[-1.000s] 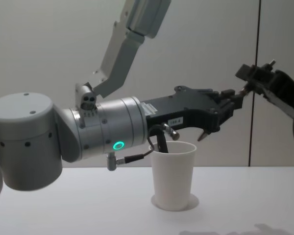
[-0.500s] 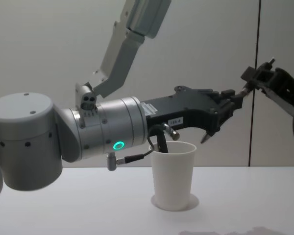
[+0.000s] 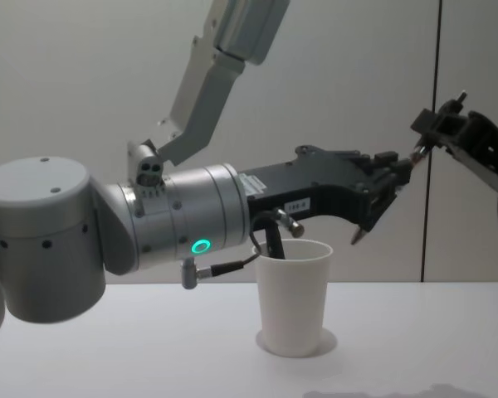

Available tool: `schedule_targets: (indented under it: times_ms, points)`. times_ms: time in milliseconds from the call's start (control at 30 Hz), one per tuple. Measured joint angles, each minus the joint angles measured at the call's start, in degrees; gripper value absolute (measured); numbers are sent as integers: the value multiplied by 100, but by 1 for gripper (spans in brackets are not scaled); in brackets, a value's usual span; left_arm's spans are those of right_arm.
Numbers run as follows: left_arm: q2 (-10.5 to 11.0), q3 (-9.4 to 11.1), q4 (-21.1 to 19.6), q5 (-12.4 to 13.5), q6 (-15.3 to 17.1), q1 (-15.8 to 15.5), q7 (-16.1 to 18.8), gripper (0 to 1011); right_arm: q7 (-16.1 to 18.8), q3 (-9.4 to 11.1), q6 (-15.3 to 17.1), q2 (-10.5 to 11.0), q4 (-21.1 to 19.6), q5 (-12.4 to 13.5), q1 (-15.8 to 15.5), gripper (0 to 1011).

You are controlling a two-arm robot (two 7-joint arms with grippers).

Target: Place the pen into the pen holder.

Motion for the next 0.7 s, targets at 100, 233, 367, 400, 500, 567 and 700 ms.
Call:
schedule_targets:
  times_ms: [100, 233, 367, 400, 500, 567, 700]
  points:
    - [0, 0, 0, 0, 0, 0, 0, 230, -2, -3, -10, 4, -4, -9, 0, 146]
    - [0, 0, 0, 0, 0, 0, 0, 330, -4, -4, -22, 9, -7, -16, 0, 145]
    - [0, 0, 0, 0, 1, 0, 0, 470, -4, -5, -28, 14, -9, -21, 0, 146]
    - [0, 0, 0, 0, 0, 0, 0, 482, -4, -5, -29, 16, -10, -22, 1, 146]
    - [0, 0, 0, 0, 0, 0, 0, 592, -4, -4, -35, 21, -13, -32, 3, 145]
    - [0, 0, 0, 0, 1, 0, 0, 651, -4, -3, -40, 27, -14, -44, 6, 146]
    - [0, 0, 0, 0, 1, 0, 0, 765, 1, 0, -50, 42, -17, -91, 10, 146]
